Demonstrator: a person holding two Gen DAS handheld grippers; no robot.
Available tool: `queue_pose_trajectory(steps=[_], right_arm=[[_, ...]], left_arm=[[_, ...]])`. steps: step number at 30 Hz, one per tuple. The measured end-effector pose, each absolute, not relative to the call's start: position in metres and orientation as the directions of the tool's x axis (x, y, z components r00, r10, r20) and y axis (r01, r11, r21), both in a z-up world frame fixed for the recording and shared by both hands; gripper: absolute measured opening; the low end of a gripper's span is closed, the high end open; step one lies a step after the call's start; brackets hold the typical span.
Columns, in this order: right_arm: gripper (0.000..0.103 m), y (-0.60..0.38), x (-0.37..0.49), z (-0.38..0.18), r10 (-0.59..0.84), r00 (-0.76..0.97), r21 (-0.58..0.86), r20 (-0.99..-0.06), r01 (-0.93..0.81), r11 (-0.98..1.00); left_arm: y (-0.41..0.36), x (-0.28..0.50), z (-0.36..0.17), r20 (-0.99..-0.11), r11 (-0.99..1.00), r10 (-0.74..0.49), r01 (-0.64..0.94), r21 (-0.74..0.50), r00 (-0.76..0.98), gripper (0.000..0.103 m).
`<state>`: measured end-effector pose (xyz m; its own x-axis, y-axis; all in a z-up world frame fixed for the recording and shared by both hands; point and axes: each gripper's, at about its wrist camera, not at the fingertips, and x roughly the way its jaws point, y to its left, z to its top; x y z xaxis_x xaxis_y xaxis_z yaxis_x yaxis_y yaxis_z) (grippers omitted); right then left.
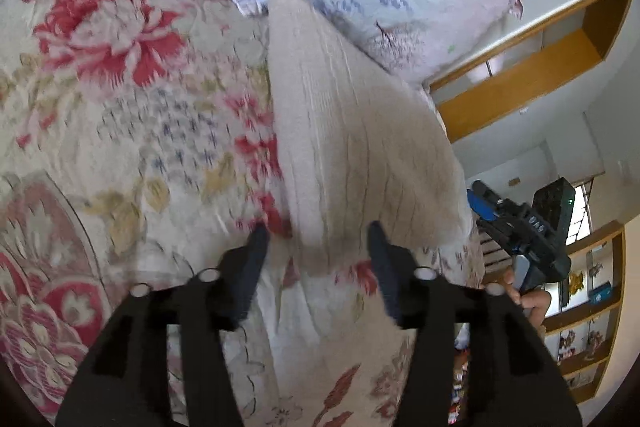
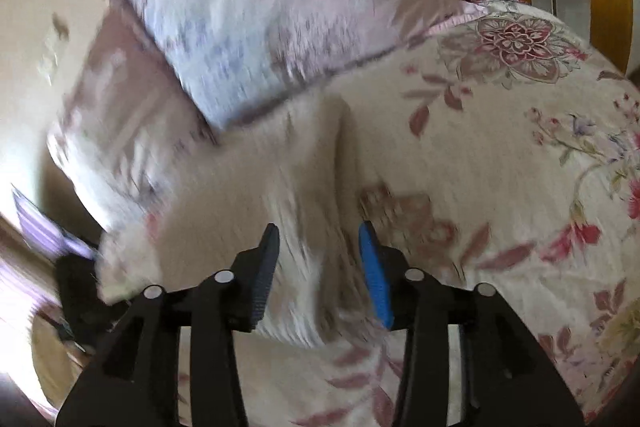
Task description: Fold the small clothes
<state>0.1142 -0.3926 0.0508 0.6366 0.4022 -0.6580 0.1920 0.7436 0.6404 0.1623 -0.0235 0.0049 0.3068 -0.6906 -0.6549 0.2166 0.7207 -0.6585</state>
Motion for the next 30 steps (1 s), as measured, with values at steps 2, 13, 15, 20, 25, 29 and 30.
queue_pose_trajectory(steps=[2, 13, 15, 20, 25, 29, 30], right_arm=[[0.045, -0.399, 0.132, 0.047, 0.415, 0.639, 0.671, -0.647, 0.218, 0.709], [0.045, -0.406, 0.238, 0.005, 0.468, 0.530, 0.678, -0.707, 0.318, 0.663], [0.035, -0.401, 0.248, 0.001, 0.470, 0.509, 0.662, -0.721, 0.309, 0.683], [0.010, -0.396, 0.232, 0.039, 0.416, 0.687, 0.667, -0.595, 0.133, 0.733], [0.010, -0.397, 0.235, 0.031, 0.295, 0.653, 0.540, -0.698, 0.210, 0.815], [0.010, -0.393, 0.247, -0.001, 0.285, 0.549, 0.497, -0.786, 0.287, 0.819], [0.010, -0.393, 0.246, 0.001, 0.288, 0.555, 0.504, -0.780, 0.284, 0.816]], left_arm=[[-0.022, 0.170, 0.009, -0.657, 0.730, -0.679, 0.207, -0.651, 0.327, 0.063], [-0.037, 0.223, 0.009, -0.692, 0.775, -0.623, 0.166, -0.610, 0.366, 0.070], [-0.038, 0.232, 0.009, -0.689, 0.774, -0.621, 0.152, -0.615, 0.373, 0.070], [-0.038, 0.239, 0.004, -0.678, 0.759, -0.636, 0.142, -0.635, 0.369, 0.070], [-0.043, 0.237, 0.000, -0.673, 0.755, -0.645, 0.164, -0.635, 0.362, 0.071], [-0.052, 0.236, 0.004, -0.685, 0.779, -0.620, 0.194, -0.597, 0.383, 0.071], [-0.053, 0.235, 0.005, -0.687, 0.783, -0.615, 0.197, -0.590, 0.386, 0.071]])
